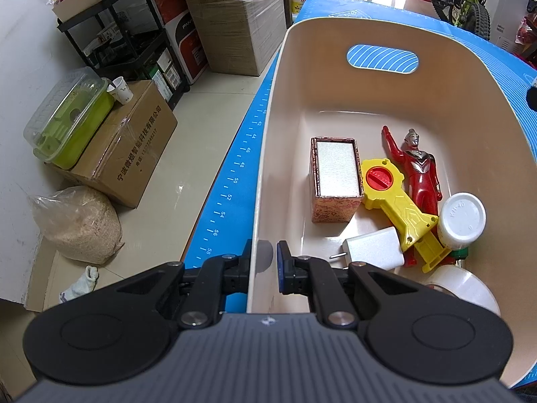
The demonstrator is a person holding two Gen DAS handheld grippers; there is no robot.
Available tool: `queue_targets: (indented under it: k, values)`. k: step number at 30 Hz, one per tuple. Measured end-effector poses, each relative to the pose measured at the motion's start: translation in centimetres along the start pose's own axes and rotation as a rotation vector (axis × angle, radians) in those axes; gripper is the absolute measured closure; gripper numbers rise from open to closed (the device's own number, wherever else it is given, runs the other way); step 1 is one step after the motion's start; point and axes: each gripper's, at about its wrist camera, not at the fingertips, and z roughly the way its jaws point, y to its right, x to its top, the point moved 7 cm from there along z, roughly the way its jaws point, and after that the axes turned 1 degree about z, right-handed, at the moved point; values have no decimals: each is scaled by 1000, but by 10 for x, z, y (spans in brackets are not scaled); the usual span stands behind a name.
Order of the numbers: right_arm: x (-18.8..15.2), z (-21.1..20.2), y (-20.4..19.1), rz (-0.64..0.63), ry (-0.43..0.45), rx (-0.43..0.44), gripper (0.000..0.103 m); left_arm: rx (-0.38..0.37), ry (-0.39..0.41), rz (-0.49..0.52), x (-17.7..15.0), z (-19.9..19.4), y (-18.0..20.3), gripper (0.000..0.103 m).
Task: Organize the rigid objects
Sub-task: 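Carry the pill bottle into the basket and release it, then move the right tool to the black earbud case and grasp it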
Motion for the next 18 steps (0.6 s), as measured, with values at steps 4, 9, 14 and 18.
queue_targets:
  k: [4,9,14,18]
  values:
    - [-21,35,39,45,-54,-83,6,-1,0,1,0,0,-1,90]
    - [-45,74,62,34,-107,-165,7,-2,-3,2,-1,1,-2,90]
    - [-55,98,68,12,-123,-202,10,-1,-4,7,0,1,-2,90]
    - [-62,113,71,17,-132,-226,15,1,-7,11,0,2,-2,90]
